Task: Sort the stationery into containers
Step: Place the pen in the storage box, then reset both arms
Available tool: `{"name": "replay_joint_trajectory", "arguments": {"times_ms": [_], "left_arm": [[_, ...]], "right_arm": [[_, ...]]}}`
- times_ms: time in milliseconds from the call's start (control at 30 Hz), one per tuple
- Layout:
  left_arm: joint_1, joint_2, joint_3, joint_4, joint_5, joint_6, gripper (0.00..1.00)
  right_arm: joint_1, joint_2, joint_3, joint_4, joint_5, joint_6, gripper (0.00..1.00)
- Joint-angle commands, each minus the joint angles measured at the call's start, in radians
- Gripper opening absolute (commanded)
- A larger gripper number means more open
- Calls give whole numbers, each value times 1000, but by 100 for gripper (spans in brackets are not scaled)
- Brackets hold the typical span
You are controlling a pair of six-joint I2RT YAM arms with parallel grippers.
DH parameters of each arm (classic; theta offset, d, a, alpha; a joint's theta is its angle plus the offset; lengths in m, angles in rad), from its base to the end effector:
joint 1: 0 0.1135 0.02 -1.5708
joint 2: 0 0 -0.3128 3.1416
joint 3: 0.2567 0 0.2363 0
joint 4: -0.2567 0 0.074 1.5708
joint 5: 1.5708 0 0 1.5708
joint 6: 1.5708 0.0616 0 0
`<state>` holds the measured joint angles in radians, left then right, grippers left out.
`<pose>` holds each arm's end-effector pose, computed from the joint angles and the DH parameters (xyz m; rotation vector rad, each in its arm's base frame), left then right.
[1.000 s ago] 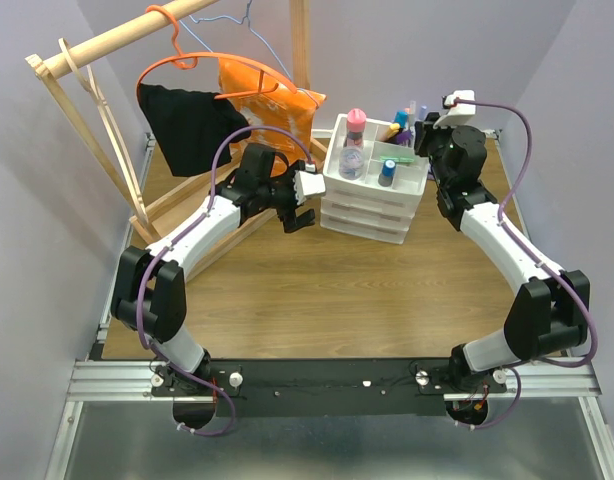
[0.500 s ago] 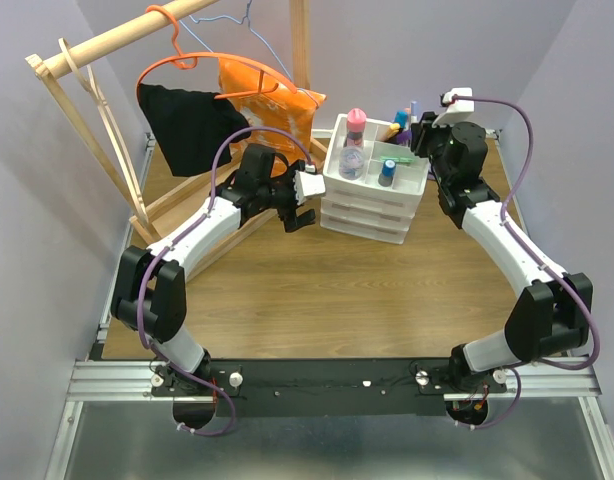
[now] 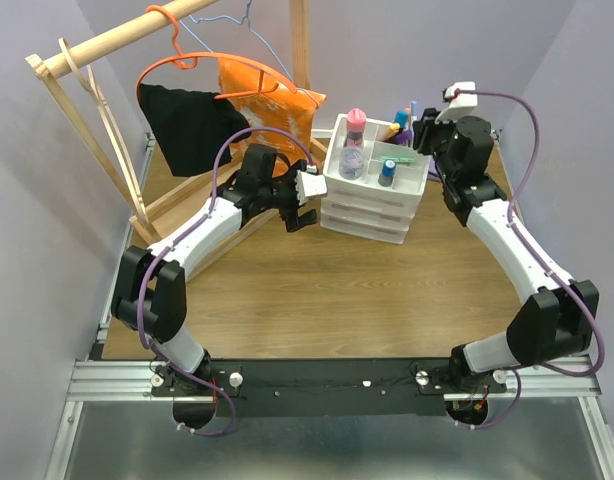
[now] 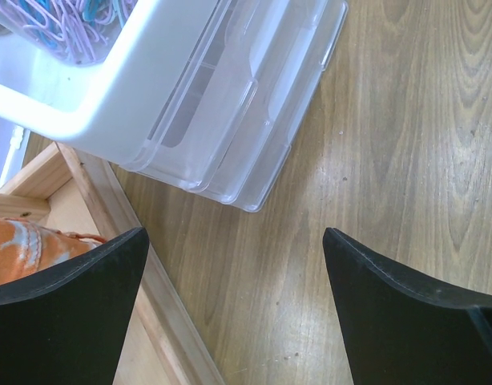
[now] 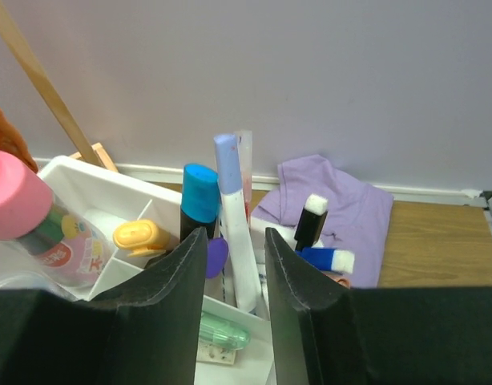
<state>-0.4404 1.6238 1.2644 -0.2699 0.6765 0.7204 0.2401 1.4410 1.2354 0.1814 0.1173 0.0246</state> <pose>0.3185 -0.1927 0.3298 1.4414 1.5240 -0.5726 0.3423 0.0764 0.4325 -0.0805 1.5939 0.1125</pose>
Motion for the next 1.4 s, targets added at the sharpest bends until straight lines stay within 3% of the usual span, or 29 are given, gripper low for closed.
{"name": "replay_joint_trajectory", "arguments": {"times_ms": [0,133,233,400,467,533,600,767,933,1033,1133,1167,1233,1367], "left_arm": [[-4,-22,18,12,-2,-35,99],[-4,-62,13,73,-64,-145,99],[-3,-87,10,121,-139,-279,99],[8,-156,-46,202,-242,-470,99],[11,-191,-77,218,-282,-562,99],[11,-223,-102,216,-288,-607,99],[11,-246,-140,201,-290,-648,99],[11,-295,-198,155,-308,-664,99],[9,-222,-171,178,-322,-622,98],[9,-118,-94,204,-426,-636,86],[9,-3,22,182,-477,-654,35],[8,34,45,205,-474,-664,9],[-12,63,58,236,-477,-670,0],[-50,148,127,253,-466,-676,0]], "right_arm": [[-5,-67,169,-137,11,-17,48],[-45,-99,178,-178,223,-92,76],[-137,-126,112,-273,307,-56,84],[-234,-149,9,-445,257,73,88],[-236,-163,-10,-532,172,107,100],[-236,-163,-37,-635,154,180,100],[-236,-172,-57,-698,249,257,100],[-236,-327,-211,-707,232,259,100],[-236,-422,-254,-784,246,252,100],[-236,-471,-271,-821,242,259,100],[-236,-496,-272,-841,243,273,100],[-236,-501,-274,-841,251,271,100],[-236,-505,-274,-839,263,274,100],[-236,-508,-275,-836,283,270,100]]}}
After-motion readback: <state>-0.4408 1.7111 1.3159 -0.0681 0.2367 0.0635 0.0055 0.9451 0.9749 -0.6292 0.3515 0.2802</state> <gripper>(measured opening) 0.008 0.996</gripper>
